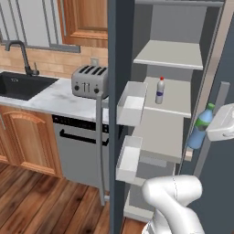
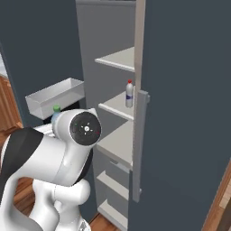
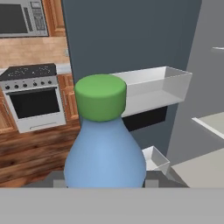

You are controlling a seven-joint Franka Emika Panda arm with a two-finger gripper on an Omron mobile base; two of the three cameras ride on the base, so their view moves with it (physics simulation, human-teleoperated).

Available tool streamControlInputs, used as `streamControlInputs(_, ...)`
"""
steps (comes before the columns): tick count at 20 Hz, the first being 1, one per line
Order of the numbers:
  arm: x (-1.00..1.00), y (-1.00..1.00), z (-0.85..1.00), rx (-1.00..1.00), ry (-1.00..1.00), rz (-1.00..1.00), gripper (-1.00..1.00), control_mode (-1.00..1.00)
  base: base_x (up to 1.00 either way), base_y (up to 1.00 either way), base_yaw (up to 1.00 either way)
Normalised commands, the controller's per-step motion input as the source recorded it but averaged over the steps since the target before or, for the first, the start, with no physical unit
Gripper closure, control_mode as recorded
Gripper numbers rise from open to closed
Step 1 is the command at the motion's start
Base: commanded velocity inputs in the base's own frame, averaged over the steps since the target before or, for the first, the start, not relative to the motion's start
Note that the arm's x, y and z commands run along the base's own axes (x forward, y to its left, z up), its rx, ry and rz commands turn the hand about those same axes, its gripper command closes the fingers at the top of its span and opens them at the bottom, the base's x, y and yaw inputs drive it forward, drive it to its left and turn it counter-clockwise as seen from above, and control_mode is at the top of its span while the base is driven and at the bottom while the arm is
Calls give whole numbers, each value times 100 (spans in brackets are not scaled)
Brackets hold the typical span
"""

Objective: Take the bottled waters from the counter and place them in the freezer to freeze. Close the freezer door after placing the bottles.

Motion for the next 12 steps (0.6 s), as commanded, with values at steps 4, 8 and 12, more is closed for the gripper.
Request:
streamControlInputs(4,0,0,0,0,0,0,100,100,1,18,0)
streamControlInputs(8,0,0,0,0,0,0,100,100,1,20,0)
streamControlInputs(12,0,0,0,0,0,0,100,100,4,34,0)
